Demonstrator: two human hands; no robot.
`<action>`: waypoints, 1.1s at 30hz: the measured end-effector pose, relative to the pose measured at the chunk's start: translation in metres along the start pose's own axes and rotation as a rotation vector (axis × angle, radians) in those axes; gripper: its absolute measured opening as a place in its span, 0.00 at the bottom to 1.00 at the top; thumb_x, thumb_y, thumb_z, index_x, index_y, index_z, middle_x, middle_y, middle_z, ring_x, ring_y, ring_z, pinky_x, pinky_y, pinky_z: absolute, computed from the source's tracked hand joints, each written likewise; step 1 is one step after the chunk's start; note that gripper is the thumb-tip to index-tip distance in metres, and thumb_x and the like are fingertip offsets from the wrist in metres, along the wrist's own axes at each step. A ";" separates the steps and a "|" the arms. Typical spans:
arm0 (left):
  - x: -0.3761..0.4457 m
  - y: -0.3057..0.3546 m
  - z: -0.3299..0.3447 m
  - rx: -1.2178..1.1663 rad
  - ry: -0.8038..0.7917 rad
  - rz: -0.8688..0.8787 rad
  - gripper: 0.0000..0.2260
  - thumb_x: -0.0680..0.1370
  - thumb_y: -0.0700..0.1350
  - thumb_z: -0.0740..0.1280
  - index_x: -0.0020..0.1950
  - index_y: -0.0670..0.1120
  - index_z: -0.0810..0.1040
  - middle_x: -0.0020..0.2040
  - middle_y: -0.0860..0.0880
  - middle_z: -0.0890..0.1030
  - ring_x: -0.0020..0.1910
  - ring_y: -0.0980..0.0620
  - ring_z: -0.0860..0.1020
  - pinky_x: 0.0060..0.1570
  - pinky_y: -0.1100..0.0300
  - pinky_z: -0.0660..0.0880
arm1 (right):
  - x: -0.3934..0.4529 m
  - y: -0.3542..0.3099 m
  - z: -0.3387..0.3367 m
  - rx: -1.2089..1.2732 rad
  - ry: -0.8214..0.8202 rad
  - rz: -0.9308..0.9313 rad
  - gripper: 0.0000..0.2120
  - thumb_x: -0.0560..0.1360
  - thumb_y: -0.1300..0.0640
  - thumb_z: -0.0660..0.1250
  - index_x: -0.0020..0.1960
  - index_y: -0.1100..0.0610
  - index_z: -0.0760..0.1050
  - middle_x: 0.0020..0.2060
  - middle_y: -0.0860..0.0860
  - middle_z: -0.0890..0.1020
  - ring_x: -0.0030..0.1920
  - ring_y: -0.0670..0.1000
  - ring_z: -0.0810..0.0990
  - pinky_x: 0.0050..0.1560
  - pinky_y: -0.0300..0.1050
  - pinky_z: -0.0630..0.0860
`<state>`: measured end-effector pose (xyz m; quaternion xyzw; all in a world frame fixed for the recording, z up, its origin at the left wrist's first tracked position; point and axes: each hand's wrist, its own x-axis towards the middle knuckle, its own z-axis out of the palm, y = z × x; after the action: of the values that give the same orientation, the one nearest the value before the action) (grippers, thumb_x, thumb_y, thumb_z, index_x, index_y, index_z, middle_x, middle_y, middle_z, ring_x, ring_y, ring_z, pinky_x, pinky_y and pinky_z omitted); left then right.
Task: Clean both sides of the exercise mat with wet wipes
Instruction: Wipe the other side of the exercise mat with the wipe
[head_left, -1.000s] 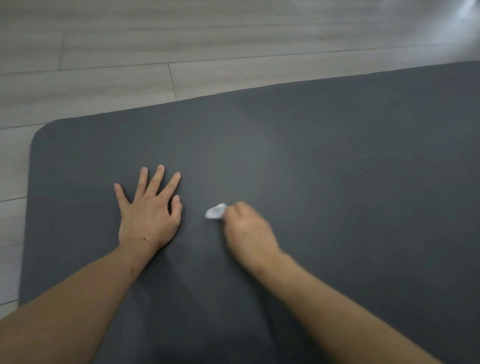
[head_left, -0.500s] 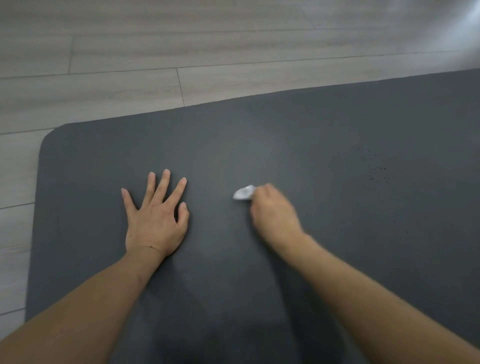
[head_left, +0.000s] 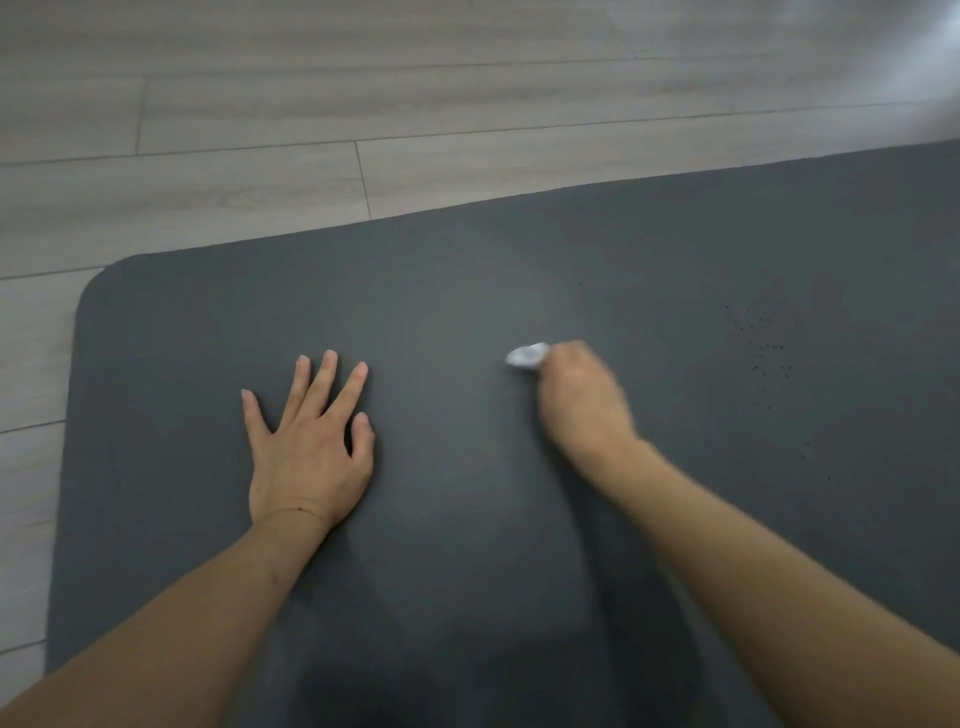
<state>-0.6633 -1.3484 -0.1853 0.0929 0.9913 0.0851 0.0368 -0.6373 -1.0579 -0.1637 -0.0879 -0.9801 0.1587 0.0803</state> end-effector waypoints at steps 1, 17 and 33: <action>0.000 0.001 0.000 0.008 0.000 -0.001 0.26 0.85 0.55 0.48 0.84 0.60 0.53 0.85 0.55 0.50 0.84 0.55 0.41 0.78 0.33 0.39 | 0.012 0.029 -0.008 -0.047 0.049 0.181 0.15 0.79 0.61 0.56 0.60 0.53 0.77 0.55 0.56 0.79 0.56 0.59 0.78 0.58 0.52 0.73; 0.006 0.000 0.002 0.055 -0.033 0.015 0.28 0.82 0.57 0.42 0.84 0.60 0.52 0.85 0.54 0.49 0.84 0.53 0.40 0.78 0.31 0.41 | 0.032 0.023 -0.009 -0.070 0.126 0.370 0.07 0.81 0.62 0.56 0.53 0.63 0.72 0.52 0.62 0.77 0.52 0.66 0.77 0.47 0.53 0.68; 0.044 -0.014 -0.019 -0.044 0.023 0.015 0.17 0.83 0.53 0.53 0.67 0.57 0.76 0.77 0.51 0.67 0.80 0.48 0.61 0.76 0.29 0.49 | 0.047 -0.010 -0.007 -0.042 0.150 0.566 0.08 0.79 0.62 0.57 0.55 0.63 0.72 0.53 0.61 0.78 0.53 0.66 0.78 0.51 0.55 0.73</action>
<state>-0.7103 -1.3570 -0.1718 0.0985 0.9888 0.1084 0.0270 -0.6833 -1.0557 -0.1482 -0.3710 -0.9110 0.1476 0.1033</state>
